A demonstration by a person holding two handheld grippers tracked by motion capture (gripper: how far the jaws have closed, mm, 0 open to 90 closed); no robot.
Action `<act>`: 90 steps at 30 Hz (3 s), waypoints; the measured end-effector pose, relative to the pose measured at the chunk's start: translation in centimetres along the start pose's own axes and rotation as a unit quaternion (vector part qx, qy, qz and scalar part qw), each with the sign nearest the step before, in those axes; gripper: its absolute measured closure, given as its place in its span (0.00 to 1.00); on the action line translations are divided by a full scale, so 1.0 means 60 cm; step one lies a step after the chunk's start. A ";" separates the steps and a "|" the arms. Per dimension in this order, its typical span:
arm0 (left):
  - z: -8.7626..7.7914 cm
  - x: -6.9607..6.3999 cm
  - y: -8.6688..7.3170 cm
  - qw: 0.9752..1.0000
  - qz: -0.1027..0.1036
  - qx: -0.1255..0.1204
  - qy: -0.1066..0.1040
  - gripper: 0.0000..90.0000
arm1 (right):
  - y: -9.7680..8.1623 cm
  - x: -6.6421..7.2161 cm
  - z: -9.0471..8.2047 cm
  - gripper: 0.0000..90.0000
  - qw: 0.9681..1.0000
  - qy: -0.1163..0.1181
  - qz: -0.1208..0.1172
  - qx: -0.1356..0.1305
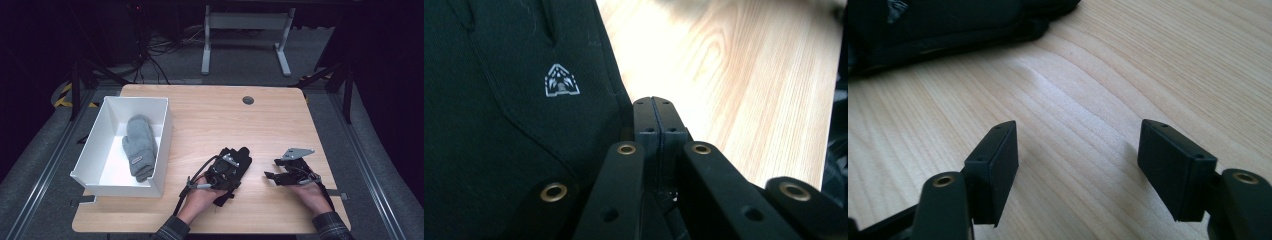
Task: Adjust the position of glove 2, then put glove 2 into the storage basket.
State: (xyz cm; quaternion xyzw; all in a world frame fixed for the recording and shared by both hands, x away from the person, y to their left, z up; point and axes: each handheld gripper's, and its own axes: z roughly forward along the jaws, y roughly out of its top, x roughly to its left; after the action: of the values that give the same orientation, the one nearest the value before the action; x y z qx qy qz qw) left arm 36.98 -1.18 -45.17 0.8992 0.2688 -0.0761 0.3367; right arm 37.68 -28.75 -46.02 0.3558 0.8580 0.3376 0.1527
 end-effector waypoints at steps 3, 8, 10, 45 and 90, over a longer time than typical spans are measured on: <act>-0.008 -0.001 -0.008 1.000 0.007 0.011 0.011 1.00 | 0.000 0.000 0.002 0.35 1.000 0.001 -0.001 -0.005; -0.024 0.000 -0.018 0.999 0.018 0.018 0.026 1.00 | -0.003 0.001 0.006 0.29 1.000 0.000 -0.005 -0.013; -0.032 -0.001 -0.019 0.999 0.025 0.015 0.025 0.98 | -0.005 -0.001 0.008 0.25 1.000 -0.001 -0.004 -0.019; -0.033 0.061 -0.015 0.988 0.073 0.009 0.135 0.19 | -0.010 -0.001 0.012 0.17 0.999 -0.013 0.005 -0.031; -0.096 0.046 0.005 0.996 0.002 -0.027 0.086 0.81 | -0.010 0.000 0.013 0.17 0.999 -0.015 0.007 -0.031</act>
State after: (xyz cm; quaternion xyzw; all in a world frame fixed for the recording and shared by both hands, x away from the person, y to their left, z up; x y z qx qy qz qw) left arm 39.21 3.56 -41.49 0.8936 0.2971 0.0094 0.3363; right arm 37.76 -28.68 -46.96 0.3619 0.8422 0.3597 0.1744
